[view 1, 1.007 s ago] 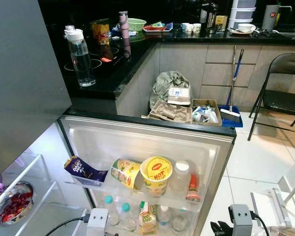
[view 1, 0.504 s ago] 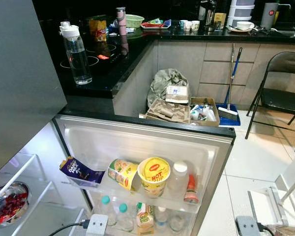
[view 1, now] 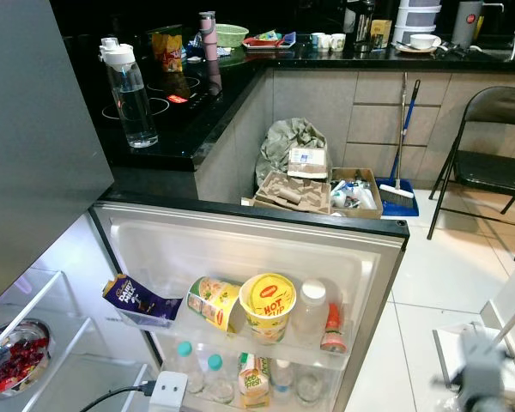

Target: Restocking fridge

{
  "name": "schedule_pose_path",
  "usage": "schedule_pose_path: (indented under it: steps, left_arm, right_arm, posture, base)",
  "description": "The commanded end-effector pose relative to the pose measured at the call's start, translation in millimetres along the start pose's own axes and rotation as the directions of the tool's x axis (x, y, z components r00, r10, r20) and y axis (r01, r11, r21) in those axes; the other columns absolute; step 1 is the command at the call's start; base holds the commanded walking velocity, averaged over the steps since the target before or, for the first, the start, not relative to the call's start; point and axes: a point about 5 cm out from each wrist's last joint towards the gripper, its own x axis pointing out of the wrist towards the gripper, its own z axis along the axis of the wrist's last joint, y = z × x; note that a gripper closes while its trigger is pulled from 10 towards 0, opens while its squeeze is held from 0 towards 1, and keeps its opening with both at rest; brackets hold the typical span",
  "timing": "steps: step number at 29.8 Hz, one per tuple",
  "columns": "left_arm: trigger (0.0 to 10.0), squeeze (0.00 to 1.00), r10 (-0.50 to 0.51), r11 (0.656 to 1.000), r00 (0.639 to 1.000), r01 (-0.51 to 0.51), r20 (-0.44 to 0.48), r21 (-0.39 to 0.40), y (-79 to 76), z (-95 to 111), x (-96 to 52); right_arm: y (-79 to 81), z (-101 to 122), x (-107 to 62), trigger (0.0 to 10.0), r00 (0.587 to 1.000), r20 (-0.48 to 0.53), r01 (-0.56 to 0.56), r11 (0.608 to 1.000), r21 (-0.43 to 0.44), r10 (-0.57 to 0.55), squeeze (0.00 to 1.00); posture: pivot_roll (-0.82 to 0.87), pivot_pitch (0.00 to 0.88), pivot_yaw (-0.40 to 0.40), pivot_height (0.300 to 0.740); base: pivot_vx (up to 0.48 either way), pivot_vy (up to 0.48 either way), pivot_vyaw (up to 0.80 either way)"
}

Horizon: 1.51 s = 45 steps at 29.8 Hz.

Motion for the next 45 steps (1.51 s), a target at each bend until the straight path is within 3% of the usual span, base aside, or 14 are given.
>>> schedule_pose_path:
  steps: [1,5,6,10,11,12,13,19,24,25,37,38,43,45]
  left_arm:
    - [10.0,0.0,0.02,1.0,0.999,-0.019,-0.03,0.015,8.7,-9.0,-4.0]
    - [10.0,0.0,0.024,1.0,0.999,-0.024,-0.032,0.014,11.6,-10.9,-5.4]
    - [10.0,0.0,0.026,1.0,0.999,-0.026,-0.033,0.014,12.6,-11.6,-5.9]
    - [10.0,0.0,0.032,0.999,0.999,-0.032,-0.037,0.016,16.2,-13.5,-7.3]
    - [10.0,0.0,0.033,0.999,0.999,-0.033,-0.037,0.015,16.7,-13.8,-7.6]
    - [10.0,0.0,0.033,0.999,0.999,-0.033,-0.037,0.015,16.7,-13.8,-7.6]
    - [10.0,0.0,0.034,0.999,0.999,-0.034,-0.038,0.015,17.4,-14.2,-7.9]
    - [10.0,0.0,0.036,0.999,0.999,-0.035,-0.041,0.014,18.9,-16.9,-9.4]
    - [10.0,0.0,0.036,0.999,0.998,-0.035,-0.045,0.01,18.6,-18.8,-10.1]
    - [10.0,0.0,0.032,0.999,0.998,-0.031,-0.05,0.009,18.0,-19.6,-10.1]
    - [10.0,0.0,0.024,1.0,0.998,-0.023,-0.064,0.01,17.5,-22.6,-10.7]
    - [10.0,0.0,0.025,1.0,0.997,-0.024,-0.069,0.01,17.8,-23.7,-11.1]
    - [10.0,0.0,0.028,1.0,0.996,-0.027,-0.083,0.01,18.3,-27.4,-12.3]
    - [10.0,0.0,0.044,0.999,0.994,-0.045,-0.102,-0.006,19.9,-34.0,-14.8]
  right_arm:
    - [0.5,0.6,1.3,10.0,1.0,-0.022,0.017,1.0,0.01,-0.017,0.0]
    - [7.4,39.7,12.8,10.0,0.999,0.052,-0.013,0.997,0.075,0.009,0.0]
    - [12.7,50.1,15.1,0.0,0.996,0.071,-0.057,0.989,0.137,0.048,0.0]
    - [26.3,77.1,19.7,0.0,0.986,0.123,-0.137,0.958,0.253,0.109,0.0]
    - [29.4,81.8,20.2,8.4,0.985,0.133,-0.145,0.948,0.283,0.111,0.0]
    - [29.4,81.8,20.2,8.4,0.985,0.133,-0.145,0.948,0.283,0.111,0.0]
    - [35.5,87.8,20.5,10.0,0.979,0.15,-0.179,0.93,0.322,0.137,0.0]
    - [61.7,95.8,18.4,10.0,0.938,0.173,-0.345,0.854,0.39,0.3,0.0]
    - [91.2,89.4,9.8,10.0,0.827,0.188,-0.557,0.727,0.401,0.53,0.0]
    - [100.3,84.3,4.9,10.0,0.757,0.198,-0.641,0.647,0.413,0.623,0.0]
    - [111.8,50.5,-17.0,10.0,0.437,0.132,-0.839,0.351,0.416,0.89,0.0]
    - [110.0,42.2,-22.0,10.0,0.37,0.121,-0.854,0.286,0.435,0.921,0.0]
    - [104.2,31.6,-28.6,10.0,0.294,0.142,-0.851,0.191,0.489,0.945,0.0]
    - [100.6,11.3,-39.5,10.0,0.227,0.161,-0.825,0.102,0.556,0.961,0.0]
  posture:
    - [-0.09,0.095,0.014,0.74]
    - [-0.08,0.104,0.014,0.74]
    - [-0.08,0.106,0.014,0.74]
    - [-0.07,0.109,0.013,0.74]
    - [-0.07,0.109,0.012,0.74]
    - [-0.07,0.109,0.012,0.74]
    - [-0.07,0.109,0.012,0.74]
    - [-0.07,0.109,0.01,0.74]
    - [-0.07,0.109,0.01,0.74]
    - [-0.07,0.111,0.012,0.74]
    - [-0.08,0.11,0.016,0.74]
    - [-0.08,0.11,0.016,0.74]
    - [-0.08,0.111,0.014,0.74]
    - [-0.08,0.111,0.014,0.74]
  base:
    - [0.0,0.0,0.0]
    - [0.0,0.0,0.0]
    - [0.0,0.0,0.0]
    - [0.0,0.0,0.0]
    - [0.0,0.0,0.0]
    - [0.0,0.0,0.0]
    - [0.0,0.0,0.0]
    - [0.0,0.0,0.0]
    - [0.0,0.0,0.0]
    - [0.0,0.0,0.0]
    - [0.0,0.0,0.0]
    - [0.0,0.0,0.0]
    - [0.0,0.0,0.0]
    - [0.0,0.0,0.0]
